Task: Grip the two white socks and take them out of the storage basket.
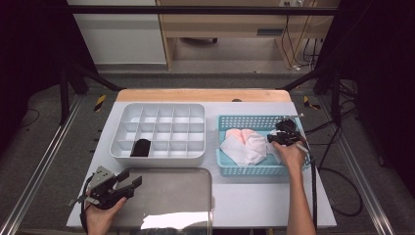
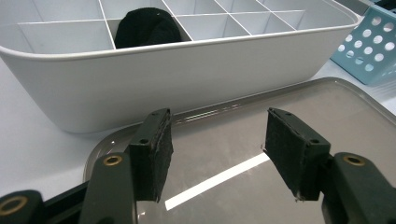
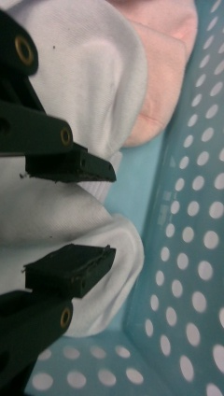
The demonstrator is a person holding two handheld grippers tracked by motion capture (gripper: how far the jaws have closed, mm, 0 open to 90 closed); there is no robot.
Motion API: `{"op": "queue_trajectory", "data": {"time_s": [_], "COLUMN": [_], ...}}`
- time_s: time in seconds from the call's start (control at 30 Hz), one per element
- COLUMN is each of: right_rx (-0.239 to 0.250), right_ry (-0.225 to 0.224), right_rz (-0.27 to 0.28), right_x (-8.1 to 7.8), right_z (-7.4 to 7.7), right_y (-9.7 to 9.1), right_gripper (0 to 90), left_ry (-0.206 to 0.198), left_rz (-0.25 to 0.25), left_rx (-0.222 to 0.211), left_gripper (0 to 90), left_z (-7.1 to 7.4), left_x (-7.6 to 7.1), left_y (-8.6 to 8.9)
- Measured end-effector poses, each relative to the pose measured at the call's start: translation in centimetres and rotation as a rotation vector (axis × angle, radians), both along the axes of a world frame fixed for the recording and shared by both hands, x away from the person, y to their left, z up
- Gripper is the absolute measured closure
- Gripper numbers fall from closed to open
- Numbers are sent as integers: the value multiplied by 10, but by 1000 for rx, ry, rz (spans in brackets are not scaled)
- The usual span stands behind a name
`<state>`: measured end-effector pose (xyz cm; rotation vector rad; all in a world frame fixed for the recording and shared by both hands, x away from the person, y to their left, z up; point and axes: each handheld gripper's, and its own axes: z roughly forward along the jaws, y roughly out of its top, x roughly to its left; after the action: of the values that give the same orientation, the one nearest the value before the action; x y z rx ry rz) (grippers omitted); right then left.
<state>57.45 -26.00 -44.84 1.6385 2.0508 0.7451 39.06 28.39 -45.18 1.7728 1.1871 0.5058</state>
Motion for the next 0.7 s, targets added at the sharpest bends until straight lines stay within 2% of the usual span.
{"op": "queue_trajectory", "data": {"time_s": [0.17,0.3,0.4,0.53,0.7], "right_rx": [-1,37,58,59,94], "right_ry": [39,45,17,-56,-141], "right_rz": [27,26,23,30,22], "right_x": [1,1,-1,-5,-11], "right_z": [-2,1,4,10,19], "right_y": [2,2,1,0,-2], "right_gripper": [736,802,810,810,810], "left_ry": [1,2,2,2,2], "left_rz": [-1,-3,-3,-3,-3], "left_rx": [-1,-2,-2,-3,-4], "left_gripper": [403,404,405,405,405], "left_z": [0,0,0,0,1], "left_x": [0,0,0,0,0], "left_y": [0,0,0,0,0]}}
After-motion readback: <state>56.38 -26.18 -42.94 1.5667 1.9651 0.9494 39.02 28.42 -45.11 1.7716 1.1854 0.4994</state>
